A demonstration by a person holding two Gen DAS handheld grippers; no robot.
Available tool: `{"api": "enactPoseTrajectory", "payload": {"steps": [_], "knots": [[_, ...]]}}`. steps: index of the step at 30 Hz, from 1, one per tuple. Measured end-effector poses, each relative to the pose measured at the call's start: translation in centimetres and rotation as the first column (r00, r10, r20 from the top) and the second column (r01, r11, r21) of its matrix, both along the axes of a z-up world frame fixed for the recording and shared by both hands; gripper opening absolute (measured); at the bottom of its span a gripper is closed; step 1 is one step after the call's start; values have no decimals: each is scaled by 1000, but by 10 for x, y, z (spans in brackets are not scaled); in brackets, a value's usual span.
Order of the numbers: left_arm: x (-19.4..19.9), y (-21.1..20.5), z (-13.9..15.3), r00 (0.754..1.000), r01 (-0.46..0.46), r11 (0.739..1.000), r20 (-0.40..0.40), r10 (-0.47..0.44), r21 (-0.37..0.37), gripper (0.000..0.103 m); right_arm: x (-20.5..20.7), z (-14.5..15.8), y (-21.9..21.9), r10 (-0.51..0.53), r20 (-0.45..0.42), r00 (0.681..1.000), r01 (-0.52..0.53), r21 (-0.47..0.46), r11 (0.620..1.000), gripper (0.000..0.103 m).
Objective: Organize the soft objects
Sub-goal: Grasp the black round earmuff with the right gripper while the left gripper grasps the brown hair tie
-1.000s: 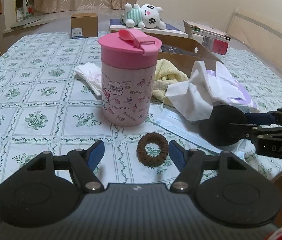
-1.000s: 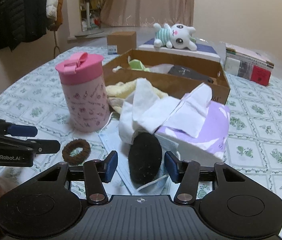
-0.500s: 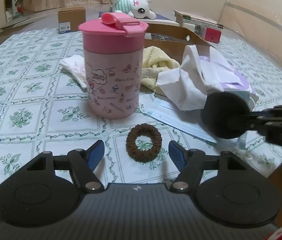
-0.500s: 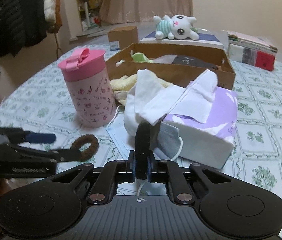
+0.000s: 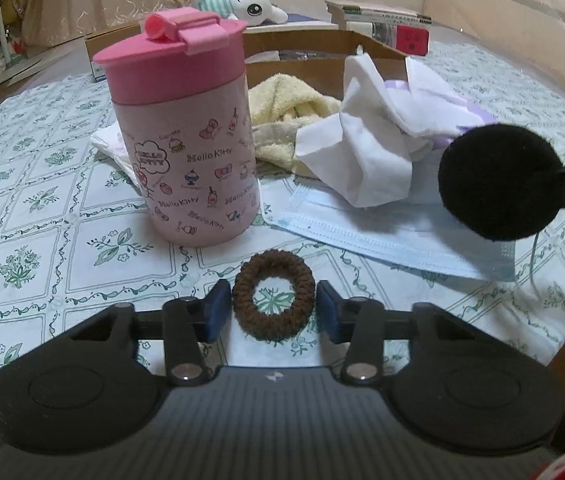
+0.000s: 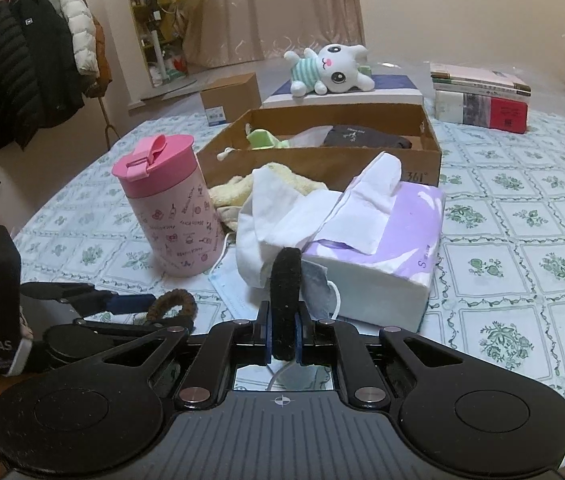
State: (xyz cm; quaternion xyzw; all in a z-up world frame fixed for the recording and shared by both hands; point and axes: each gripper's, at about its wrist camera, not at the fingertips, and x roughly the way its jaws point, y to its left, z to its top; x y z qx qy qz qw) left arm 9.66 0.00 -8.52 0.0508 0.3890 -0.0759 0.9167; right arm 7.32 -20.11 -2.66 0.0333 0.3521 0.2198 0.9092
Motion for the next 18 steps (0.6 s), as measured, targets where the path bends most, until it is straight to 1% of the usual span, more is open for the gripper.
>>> {"api": "enactPoseTrajectory", "payload": {"steps": [1, 2, 3, 5, 6, 10, 18], "knots": [[-1, 0, 0, 1000, 0, 1000, 0, 0, 3, 39, 0, 0, 0, 0, 0, 1000, 0, 0, 1000, 10], [-1, 0, -1, 1000, 2, 1000, -1, -2, 5, 36, -1, 0, 0, 0, 1, 1000, 0, 0, 1000, 10], [-2, 0, 0, 1000, 3, 1000, -1, -3, 6, 29, -1, 0, -1, 0, 1, 1000, 0, 1, 1000, 10], [-3, 1, 2, 1000, 7, 1000, -1, -7, 4, 20, -3, 1, -1, 0, 4, 1000, 0, 1, 1000, 10], [-4, 1, 3, 1000, 9, 1000, -3, -9, 2, 17, -4, 2, -1, 0, 6, 1000, 0, 2, 1000, 10], [-11, 2, 9, 1000, 13, 1000, 0, -13, -13, 16, -9, 7, -2, -4, 10, 1000, 4, 19, 1000, 10], [-26, 2, 37, 998, 24, 1000, 52, -23, -20, 16, -23, 26, -6, -10, 45, 999, 8, 46, 999, 10]]}}
